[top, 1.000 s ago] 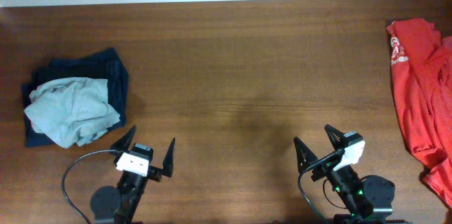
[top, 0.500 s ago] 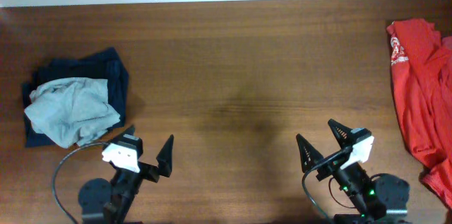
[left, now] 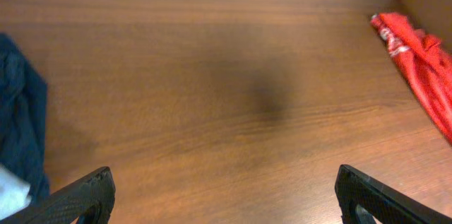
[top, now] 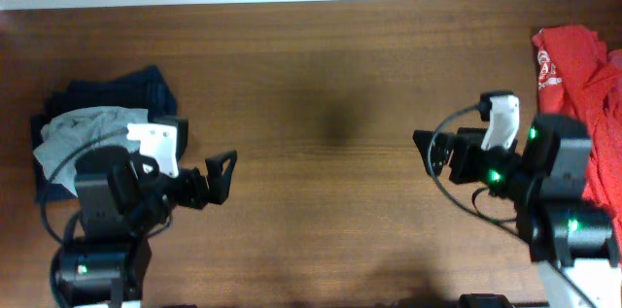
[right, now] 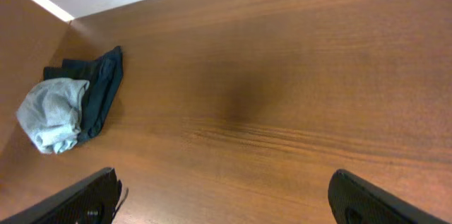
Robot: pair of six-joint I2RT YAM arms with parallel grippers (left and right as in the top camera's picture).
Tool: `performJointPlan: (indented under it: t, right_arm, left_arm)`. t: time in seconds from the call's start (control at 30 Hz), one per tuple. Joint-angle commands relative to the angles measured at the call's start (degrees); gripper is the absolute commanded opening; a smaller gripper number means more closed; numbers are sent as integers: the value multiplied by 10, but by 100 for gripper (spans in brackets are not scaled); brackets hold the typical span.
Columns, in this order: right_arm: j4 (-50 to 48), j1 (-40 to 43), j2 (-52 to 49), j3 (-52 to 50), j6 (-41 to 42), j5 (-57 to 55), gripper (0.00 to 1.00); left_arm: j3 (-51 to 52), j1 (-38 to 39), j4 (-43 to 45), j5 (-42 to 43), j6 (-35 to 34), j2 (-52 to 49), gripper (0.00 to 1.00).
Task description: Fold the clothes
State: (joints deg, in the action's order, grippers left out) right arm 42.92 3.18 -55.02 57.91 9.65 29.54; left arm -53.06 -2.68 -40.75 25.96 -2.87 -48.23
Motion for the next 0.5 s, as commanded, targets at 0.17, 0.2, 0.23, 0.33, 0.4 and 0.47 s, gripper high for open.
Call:
performJointPlan:
  t: [0.17,0.2,0.23,0.33,0.4,0.47]
  right_arm:
    - [155,90,-114,118,81,-202,99]
    - [163,111,-121,122,86,-202,99]
    - [168,140,-127,124,91,-202,99]
    - [172,269,-149,124,109,-207,99]
    - [177,334,-162,124,135,-211,99]
    - [178,396,-178,124,149,-210,99]
  left_arm:
    - [-20,2,-28,-5,-1,-49,99]
    - [-20,2,-35,-14,-1,-54,99]
    - [-20,2,-42,-21,-1,-61,99]
    - [-20,2,-54,-28,-1,-80,99]
    - [-20,2,-52,-28,-1,-88,99]
    - [-20,2,-47,-28,-1,-96,99]
